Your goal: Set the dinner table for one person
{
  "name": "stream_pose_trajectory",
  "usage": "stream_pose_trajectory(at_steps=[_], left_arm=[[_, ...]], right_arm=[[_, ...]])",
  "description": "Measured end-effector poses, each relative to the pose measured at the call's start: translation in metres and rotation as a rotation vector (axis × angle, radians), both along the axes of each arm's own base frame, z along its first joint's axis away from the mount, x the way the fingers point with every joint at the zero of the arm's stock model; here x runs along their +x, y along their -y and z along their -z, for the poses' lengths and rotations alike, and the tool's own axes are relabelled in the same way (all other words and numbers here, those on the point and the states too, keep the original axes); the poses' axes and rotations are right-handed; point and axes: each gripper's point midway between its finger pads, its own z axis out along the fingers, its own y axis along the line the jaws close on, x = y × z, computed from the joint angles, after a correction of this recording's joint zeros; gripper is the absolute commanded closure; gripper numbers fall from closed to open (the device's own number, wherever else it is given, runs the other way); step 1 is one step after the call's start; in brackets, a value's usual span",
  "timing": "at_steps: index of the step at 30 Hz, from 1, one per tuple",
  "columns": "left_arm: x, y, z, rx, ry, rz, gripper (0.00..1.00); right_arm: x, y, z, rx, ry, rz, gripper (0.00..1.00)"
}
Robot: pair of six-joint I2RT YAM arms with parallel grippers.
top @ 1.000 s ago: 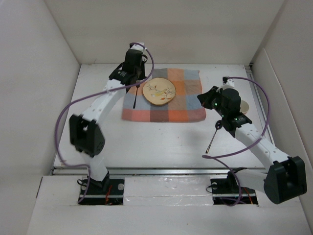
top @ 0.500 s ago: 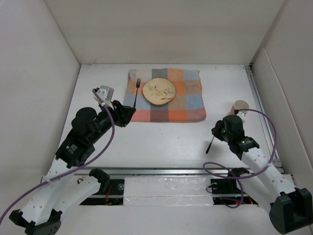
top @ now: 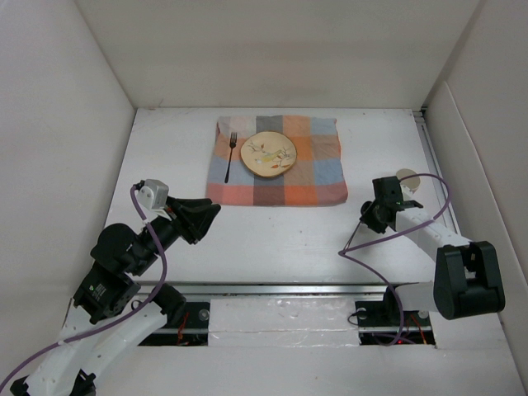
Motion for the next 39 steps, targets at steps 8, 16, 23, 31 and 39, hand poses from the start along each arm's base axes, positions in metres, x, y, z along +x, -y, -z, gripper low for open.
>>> stream_pose_trajectory(at_steps=[8, 16, 23, 31, 39], left_arm=[[0.006, 0.011, 0.026, 0.048, -0.049, 0.024, 0.70], [0.007, 0.015, 0.031, 0.056, -0.055, 0.042, 0.70], [0.008, 0.016, 0.032, 0.058, -0.059, 0.042, 0.70], [0.006, 0.015, 0.034, 0.056, -0.055, 0.042, 0.70], [0.001, 0.006, 0.026, 0.029, -0.019, 0.018, 0.70]], right_arm=[[0.013, 0.013, 0.001, -0.041, -0.042, -0.033, 0.72], [0.013, -0.005, -0.019, -0.038, 0.016, -0.129, 0.65], [0.014, -0.015, 0.001, -0.050, -0.073, -0.180, 0.66], [0.018, -0.017, 0.005, -0.061, -0.120, -0.196, 0.75], [0.020, -0.023, 0.008, -0.042, -0.184, -0.225, 0.92]])
